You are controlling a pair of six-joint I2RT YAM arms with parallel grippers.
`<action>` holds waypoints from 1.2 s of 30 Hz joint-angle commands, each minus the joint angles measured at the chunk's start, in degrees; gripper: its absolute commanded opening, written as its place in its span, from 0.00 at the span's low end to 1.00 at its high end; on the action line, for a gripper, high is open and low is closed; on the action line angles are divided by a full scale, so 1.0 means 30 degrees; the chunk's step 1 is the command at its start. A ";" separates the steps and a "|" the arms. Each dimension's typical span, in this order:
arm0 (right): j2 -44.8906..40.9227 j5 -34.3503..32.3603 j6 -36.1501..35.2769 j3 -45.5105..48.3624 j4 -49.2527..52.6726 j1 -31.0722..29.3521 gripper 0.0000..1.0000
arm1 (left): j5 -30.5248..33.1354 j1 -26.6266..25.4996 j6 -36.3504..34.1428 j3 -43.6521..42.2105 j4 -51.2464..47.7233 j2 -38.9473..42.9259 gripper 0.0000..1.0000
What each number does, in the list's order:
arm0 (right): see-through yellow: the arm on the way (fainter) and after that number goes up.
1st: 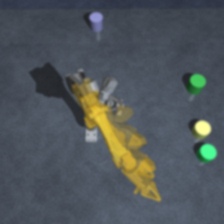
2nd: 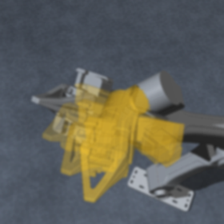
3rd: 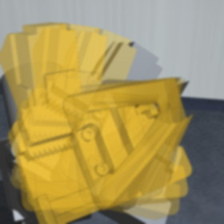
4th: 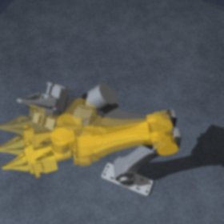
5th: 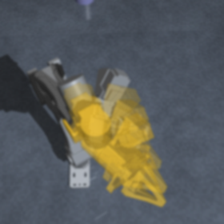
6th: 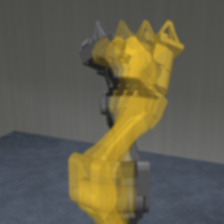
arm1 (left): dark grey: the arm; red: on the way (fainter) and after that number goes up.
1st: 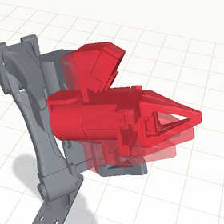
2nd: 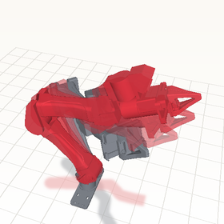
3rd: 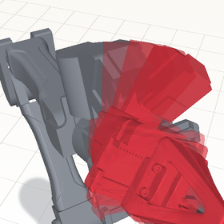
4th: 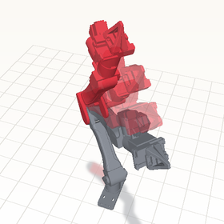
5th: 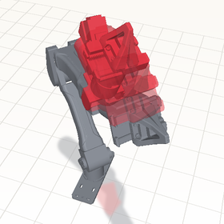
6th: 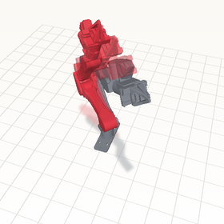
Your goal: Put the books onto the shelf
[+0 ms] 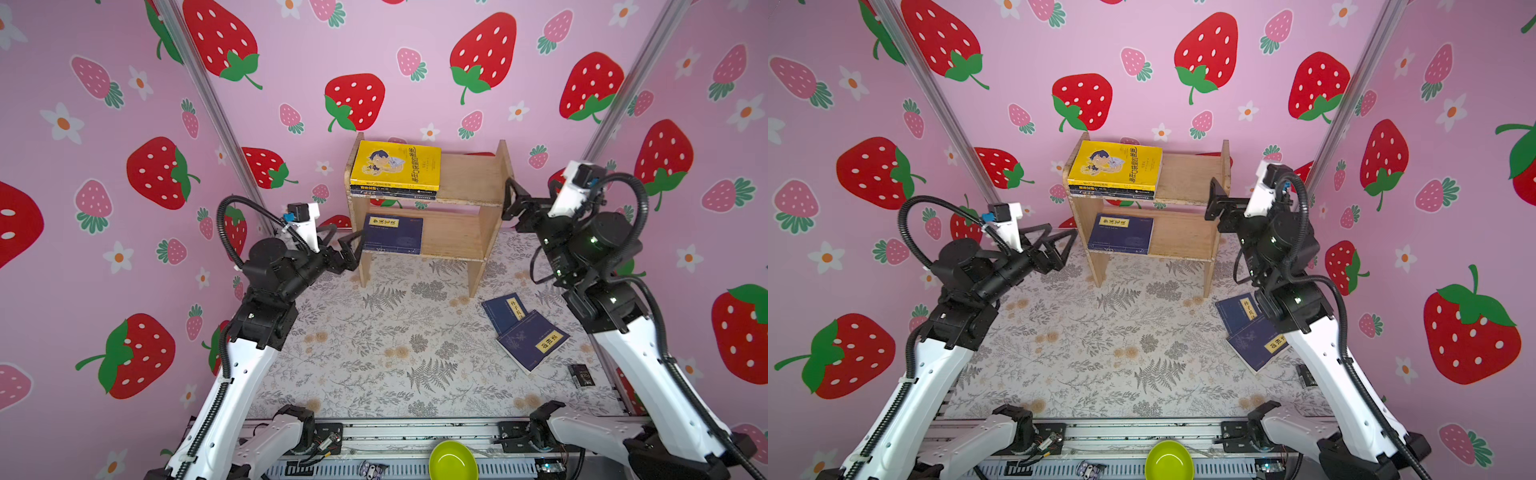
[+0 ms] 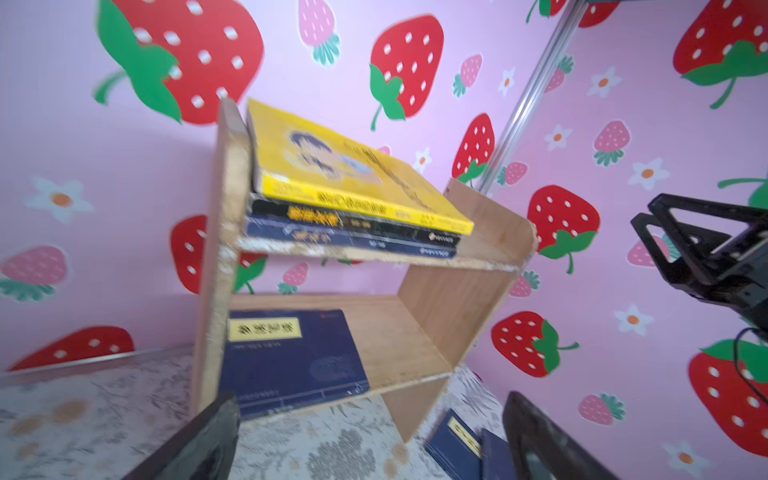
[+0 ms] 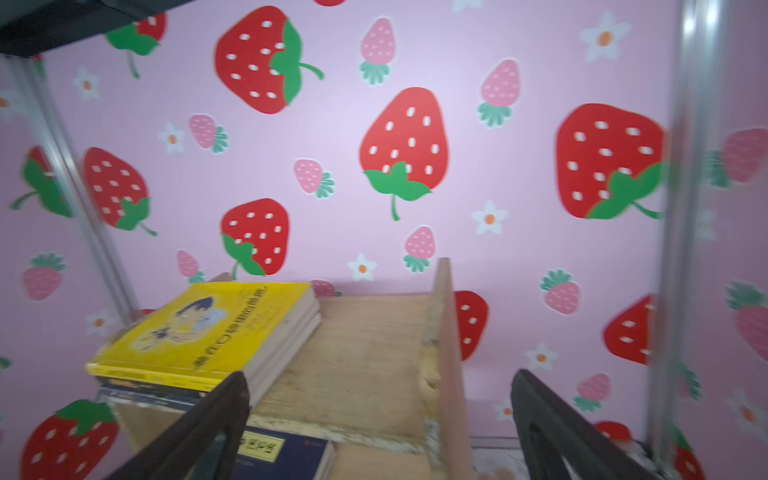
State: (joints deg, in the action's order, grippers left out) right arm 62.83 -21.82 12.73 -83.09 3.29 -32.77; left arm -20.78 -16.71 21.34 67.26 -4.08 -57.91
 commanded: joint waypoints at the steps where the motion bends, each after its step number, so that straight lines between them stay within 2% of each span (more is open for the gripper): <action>1: -0.0742 -0.5545 0.0006 0.2695 0.3236 0.0571 1.00 | 0.0727 -0.2829 0.2088 -0.1610 -0.0229 -0.0929 0.99; 4: -0.1933 -0.5710 0.2284 0.5021 0.5670 0.2066 1.00 | 0.1794 -0.5451 0.2661 -0.2877 -0.0012 -0.2288 0.99; 7: -0.2426 -0.4000 0.4422 0.7607 0.7105 0.4158 1.00 | 0.2052 -0.7498 0.3771 -0.4592 0.2322 -0.3945 0.99; 10: -0.2484 -0.1807 0.5966 1.0319 0.7202 0.6450 1.00 | 0.2243 -0.9227 0.3783 -0.4756 0.3477 -0.6338 0.99; 14: -0.1630 0.2380 0.6768 1.3478 0.5328 1.0141 1.00 | 0.2092 -1.1203 0.2442 -0.2714 0.2866 -1.0238 0.99; 16: -0.0815 0.3541 0.7423 1.4420 0.4616 1.1835 1.00 | 0.1522 -1.1730 0.2449 -0.1495 0.2857 -1.2149 0.99; 20: -0.0090 0.3760 0.8208 1.6391 0.2888 1.3597 1.00 | 0.1385 -1.2629 0.2590 0.0655 0.3883 -1.5315 0.99; 24: 0.1182 0.6581 0.8290 1.7682 0.0730 1.5921 1.00 | 0.1349 -1.3204 0.2151 0.3285 0.3687 -1.7792 0.99; 31: 0.3815 0.6963 0.7643 1.7585 -0.0596 1.6491 1.00 | 0.0422 -1.3633 0.1792 0.8162 0.2396 -2.1917 1.00; 35: 0.5308 0.7844 0.7549 1.7933 -0.1737 1.6514 1.00 | 0.0268 -1.3791 0.2130 1.0378 0.1688 -2.3644 0.98; 36: 0.5729 0.8316 0.7463 1.8039 -0.2064 1.6506 0.97 | 0.0357 -1.3805 0.2260 1.0668 0.1540 -2.3862 0.98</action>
State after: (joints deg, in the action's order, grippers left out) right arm 77.82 -0.34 35.57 -30.15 0.82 16.43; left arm -18.70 -57.67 27.86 95.44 3.20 -127.87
